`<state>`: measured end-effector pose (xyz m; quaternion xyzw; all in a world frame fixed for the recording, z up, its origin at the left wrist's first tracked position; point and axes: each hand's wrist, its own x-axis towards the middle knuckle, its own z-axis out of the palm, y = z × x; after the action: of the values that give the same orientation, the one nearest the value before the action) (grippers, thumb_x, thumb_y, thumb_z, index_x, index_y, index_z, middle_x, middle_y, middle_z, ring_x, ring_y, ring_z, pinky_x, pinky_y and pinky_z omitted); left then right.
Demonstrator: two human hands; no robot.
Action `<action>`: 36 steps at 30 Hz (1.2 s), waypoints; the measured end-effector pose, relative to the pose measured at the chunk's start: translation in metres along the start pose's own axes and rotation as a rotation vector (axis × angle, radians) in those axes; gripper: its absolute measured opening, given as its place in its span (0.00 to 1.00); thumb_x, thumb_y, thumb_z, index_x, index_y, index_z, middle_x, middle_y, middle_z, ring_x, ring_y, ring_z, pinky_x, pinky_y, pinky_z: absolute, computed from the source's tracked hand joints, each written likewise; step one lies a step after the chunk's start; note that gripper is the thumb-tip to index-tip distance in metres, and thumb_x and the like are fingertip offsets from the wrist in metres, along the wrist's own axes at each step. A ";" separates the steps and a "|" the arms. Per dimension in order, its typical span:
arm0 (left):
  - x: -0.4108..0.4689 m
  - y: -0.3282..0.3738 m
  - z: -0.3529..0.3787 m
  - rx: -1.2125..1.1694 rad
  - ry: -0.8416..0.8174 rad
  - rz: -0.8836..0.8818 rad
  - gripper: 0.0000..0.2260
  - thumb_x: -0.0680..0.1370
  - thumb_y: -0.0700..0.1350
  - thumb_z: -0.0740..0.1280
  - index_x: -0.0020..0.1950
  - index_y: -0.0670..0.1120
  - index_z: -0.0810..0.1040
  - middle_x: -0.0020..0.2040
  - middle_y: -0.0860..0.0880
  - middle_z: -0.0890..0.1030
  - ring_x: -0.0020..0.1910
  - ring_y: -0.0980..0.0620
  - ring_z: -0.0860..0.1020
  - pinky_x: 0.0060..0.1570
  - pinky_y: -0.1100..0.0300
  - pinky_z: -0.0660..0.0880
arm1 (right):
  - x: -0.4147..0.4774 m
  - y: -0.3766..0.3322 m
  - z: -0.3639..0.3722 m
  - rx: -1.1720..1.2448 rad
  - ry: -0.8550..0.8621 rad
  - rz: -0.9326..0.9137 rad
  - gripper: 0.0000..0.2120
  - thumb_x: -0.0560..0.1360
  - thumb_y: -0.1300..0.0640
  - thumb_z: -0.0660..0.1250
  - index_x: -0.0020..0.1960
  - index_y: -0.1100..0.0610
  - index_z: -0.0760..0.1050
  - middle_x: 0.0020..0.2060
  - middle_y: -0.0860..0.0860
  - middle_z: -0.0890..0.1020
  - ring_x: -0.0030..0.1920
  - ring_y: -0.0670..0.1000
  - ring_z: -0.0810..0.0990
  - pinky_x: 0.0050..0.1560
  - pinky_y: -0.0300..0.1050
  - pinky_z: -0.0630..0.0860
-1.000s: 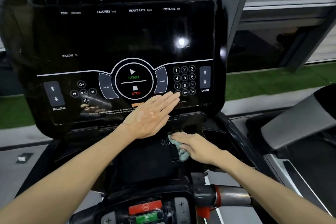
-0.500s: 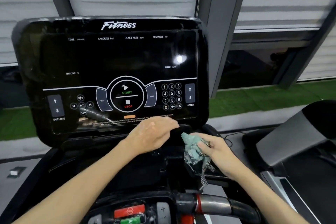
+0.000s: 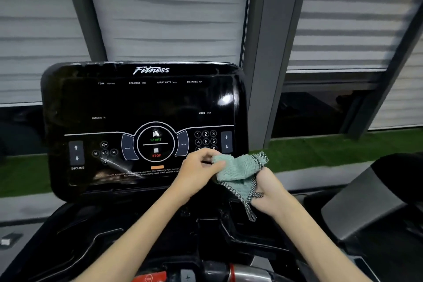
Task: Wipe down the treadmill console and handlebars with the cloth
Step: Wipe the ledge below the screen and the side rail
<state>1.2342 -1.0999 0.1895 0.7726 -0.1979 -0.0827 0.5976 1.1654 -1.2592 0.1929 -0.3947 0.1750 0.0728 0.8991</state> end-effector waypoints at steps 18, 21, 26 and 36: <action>-0.024 -0.005 -0.076 0.016 -0.297 -0.088 0.23 0.73 0.37 0.74 0.65 0.53 0.76 0.62 0.53 0.78 0.49 0.52 0.83 0.59 0.59 0.77 | 0.010 0.012 0.022 -0.357 -0.145 -0.220 0.24 0.73 0.78 0.61 0.65 0.61 0.71 0.60 0.62 0.79 0.60 0.59 0.79 0.57 0.53 0.78; -0.026 -0.008 -0.075 0.016 -0.257 -0.092 0.15 0.75 0.43 0.74 0.60 0.53 0.80 0.57 0.51 0.82 0.49 0.54 0.83 0.56 0.59 0.79 | 0.014 0.020 0.033 -0.468 -0.054 -0.205 0.14 0.75 0.62 0.67 0.60 0.63 0.76 0.57 0.60 0.82 0.57 0.57 0.81 0.60 0.56 0.77; -0.026 -0.010 -0.070 -0.103 -0.175 -0.197 0.11 0.83 0.51 0.60 0.55 0.51 0.82 0.50 0.54 0.86 0.51 0.59 0.83 0.54 0.61 0.78 | 0.017 0.028 0.043 -0.573 0.017 -0.165 0.19 0.76 0.48 0.66 0.58 0.61 0.79 0.52 0.56 0.84 0.55 0.56 0.83 0.60 0.54 0.76; -0.032 -0.024 -0.070 -0.143 -0.052 -0.163 0.20 0.76 0.43 0.73 0.66 0.48 0.71 0.52 0.49 0.85 0.48 0.55 0.84 0.46 0.65 0.79 | 0.014 0.039 0.037 -0.635 0.128 -0.319 0.24 0.72 0.65 0.73 0.64 0.53 0.69 0.49 0.61 0.84 0.49 0.59 0.84 0.52 0.55 0.80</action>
<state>1.2350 -1.0199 0.1822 0.7390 -0.1432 -0.1650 0.6373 1.1778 -1.2059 0.1840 -0.6803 0.1359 -0.0427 0.7190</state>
